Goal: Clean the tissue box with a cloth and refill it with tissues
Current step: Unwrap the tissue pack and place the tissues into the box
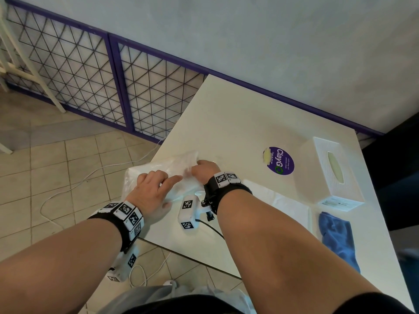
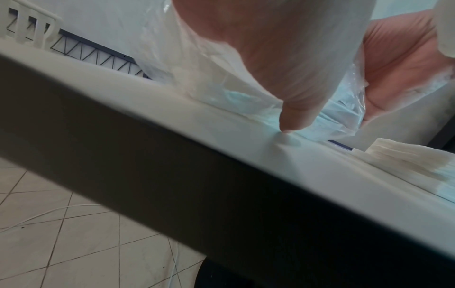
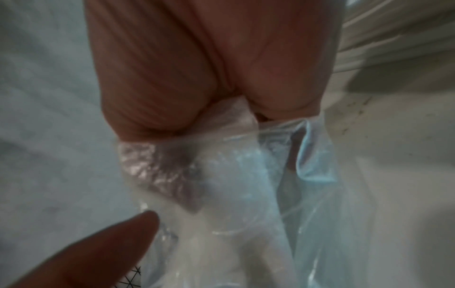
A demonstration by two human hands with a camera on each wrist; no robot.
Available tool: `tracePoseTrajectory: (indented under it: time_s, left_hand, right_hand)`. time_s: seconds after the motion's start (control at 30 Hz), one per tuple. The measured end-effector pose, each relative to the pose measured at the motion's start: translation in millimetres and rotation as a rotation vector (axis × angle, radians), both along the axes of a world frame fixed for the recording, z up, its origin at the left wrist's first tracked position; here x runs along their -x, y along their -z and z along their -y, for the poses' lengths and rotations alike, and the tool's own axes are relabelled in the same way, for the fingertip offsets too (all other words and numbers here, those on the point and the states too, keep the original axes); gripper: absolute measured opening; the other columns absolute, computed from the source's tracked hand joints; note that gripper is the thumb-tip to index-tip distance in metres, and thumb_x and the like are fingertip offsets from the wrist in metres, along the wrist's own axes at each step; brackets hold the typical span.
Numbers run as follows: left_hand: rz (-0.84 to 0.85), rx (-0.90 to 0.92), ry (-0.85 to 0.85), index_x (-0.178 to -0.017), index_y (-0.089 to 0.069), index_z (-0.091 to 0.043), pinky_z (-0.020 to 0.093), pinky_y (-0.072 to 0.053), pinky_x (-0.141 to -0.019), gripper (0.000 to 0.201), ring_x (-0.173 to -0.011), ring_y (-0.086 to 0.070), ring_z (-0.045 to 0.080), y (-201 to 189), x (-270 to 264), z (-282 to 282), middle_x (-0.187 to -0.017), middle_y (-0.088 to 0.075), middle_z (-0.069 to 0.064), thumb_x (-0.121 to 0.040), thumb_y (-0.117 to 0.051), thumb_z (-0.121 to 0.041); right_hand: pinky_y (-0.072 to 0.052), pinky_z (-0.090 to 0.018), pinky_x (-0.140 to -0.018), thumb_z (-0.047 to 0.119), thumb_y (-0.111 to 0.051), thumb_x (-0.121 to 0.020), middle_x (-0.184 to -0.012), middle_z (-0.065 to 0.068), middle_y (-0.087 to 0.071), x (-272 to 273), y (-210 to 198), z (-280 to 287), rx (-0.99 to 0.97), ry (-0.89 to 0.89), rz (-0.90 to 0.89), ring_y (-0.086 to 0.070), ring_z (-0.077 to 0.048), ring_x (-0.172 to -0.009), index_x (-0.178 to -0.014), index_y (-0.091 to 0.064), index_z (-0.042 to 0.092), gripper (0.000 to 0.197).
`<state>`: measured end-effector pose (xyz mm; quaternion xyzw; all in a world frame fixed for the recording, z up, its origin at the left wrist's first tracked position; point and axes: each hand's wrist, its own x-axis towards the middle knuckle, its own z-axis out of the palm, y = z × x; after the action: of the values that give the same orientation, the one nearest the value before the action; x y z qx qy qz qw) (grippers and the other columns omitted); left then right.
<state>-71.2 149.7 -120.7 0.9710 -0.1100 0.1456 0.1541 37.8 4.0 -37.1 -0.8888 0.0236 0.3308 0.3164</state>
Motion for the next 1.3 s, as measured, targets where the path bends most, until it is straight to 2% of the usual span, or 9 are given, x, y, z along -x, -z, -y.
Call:
tracePoseTrajectory:
  time_s: [0.2, 0.4, 0.53, 0.63, 0.8, 0.97, 1.03, 1.1, 1.3]
  left_hand:
    - [-0.016, -0.011, -0.010, -0.127, -0.042, -0.020, 0.042, -0.038, -0.077, 0.081, -0.082, -0.049, 0.025, 0.5, 1.2, 1.4, -0.095, -0.046, 0.005, -0.054, -0.075, -0.018]
    - [-0.031, -0.023, -0.026, -0.130, -0.039, -0.022, 0.042, -0.035, -0.079, 0.079, -0.085, -0.044, 0.023, 0.3, 0.4, 0.8, -0.101, -0.036, 0.000, -0.056, -0.068, -0.023]
    - [-0.030, -0.024, -0.038, -0.130, -0.037, -0.022, 0.043, -0.037, -0.077, 0.070, -0.083, -0.048, 0.025, -2.7, 1.7, 2.2, -0.101, -0.035, 0.001, -0.062, -0.050, -0.032]
    - [-0.041, -0.031, -0.067, -0.132, -0.037, -0.023, 0.045, -0.038, -0.079, 0.077, -0.085, -0.050, 0.028, -3.8, 2.9, 1.9, -0.103, -0.037, 0.002, -0.059, -0.059, -0.032]
    - [-0.065, -0.072, -0.118, -0.136, -0.032, -0.028, 0.048, -0.037, -0.086, 0.088, -0.093, -0.048, 0.027, -9.6, 3.9, 1.6, -0.116, -0.037, 0.002, -0.055, -0.065, -0.039]
    - [-0.169, -0.093, -0.190, -0.140, -0.028, -0.032, 0.045, -0.032, -0.089, 0.090, -0.102, -0.048, 0.027, -14.1, -0.5, -0.4, -0.120, -0.031, -0.002, -0.058, -0.061, -0.048]
    - [-0.208, -0.092, -0.221, -0.142, -0.024, -0.033, 0.044, -0.031, -0.090, 0.093, -0.107, -0.046, 0.026, -17.4, -4.9, -0.9, -0.123, -0.031, -0.001, -0.060, -0.063, -0.049]
    - [-0.243, -0.074, -0.235, -0.143, -0.022, -0.033, 0.044, -0.031, -0.093, 0.092, -0.110, -0.045, 0.025, -21.9, -11.1, 0.7, -0.126, -0.035, 0.002, -0.062, -0.061, -0.050]
    - [-0.391, -0.219, -0.244, -0.148, -0.005, -0.033, 0.050, -0.028, -0.106, 0.090, -0.128, -0.039, 0.024, -46.6, -51.4, 23.7, -0.143, -0.036, 0.001, -0.076, -0.056, -0.054]
  right_hand:
    - [-0.048, -0.032, -0.092, 0.028, -0.063, -0.082, -0.127, -0.009, -0.060, 7.8, 2.5, -1.1, -0.073, 0.075, 0.011, -0.058, -0.029, -0.115, -0.128, -0.054, 0.010, 0.050]
    - [-0.058, -0.040, -0.075, 0.054, -0.080, -0.047, -0.095, -0.011, -0.070, 5.3, 3.6, 0.0, -0.128, 0.286, -0.116, -0.069, -0.031, -0.083, -0.101, -0.067, 0.010, 0.071]
    - [-0.057, -0.038, -0.068, 0.047, -0.076, -0.055, -0.097, -0.011, -0.068, 0.4, 5.5, 3.8, -0.094, 0.284, -0.154, -0.068, -0.032, -0.081, -0.105, -0.065, 0.010, 0.063]
    - [-0.053, -0.034, -0.068, 0.034, -0.069, -0.069, -0.081, -0.008, -0.062, 0.0, 4.0, 5.9, -0.080, 0.290, -0.156, -0.063, -0.029, -0.077, -0.098, -0.059, 0.010, 0.039]
    - [-0.051, -0.040, -0.073, 0.023, -0.062, -0.082, -0.080, -0.012, -0.055, -1.6, -2.0, 10.3, -0.096, 0.287, -0.132, -0.061, -0.033, -0.082, -0.088, -0.043, 0.005, 0.027]
    - [-0.050, -0.022, -0.050, 0.016, -0.068, -0.073, -0.075, -0.009, -0.062, -2.7, -25.3, 11.9, -0.143, 0.197, -0.029, -0.061, -0.026, -0.064, -0.081, -0.061, 0.008, 0.013]
    - [-0.060, -0.037, -0.067, 0.007, -0.069, -0.071, -0.092, -0.015, -0.069, -5.5, -41.6, 17.8, -0.223, 0.189, 0.074, -0.068, -0.033, -0.082, -0.091, -0.066, 0.007, 0.020]
    - [-0.059, -0.052, -0.077, 0.001, -0.069, -0.068, -0.101, -0.019, -0.069, -8.4, -60.6, 29.5, -0.303, 0.241, 0.178, -0.068, -0.037, -0.093, -0.092, -0.067, 0.007, 0.025]
    - [-0.059, -0.047, -0.077, 0.006, -0.070, -0.064, -0.092, -0.008, -0.073, -15.4, -123.4, 80.7, -0.305, 0.279, 0.512, -0.070, -0.030, -0.085, -0.087, -0.067, 0.019, 0.027]
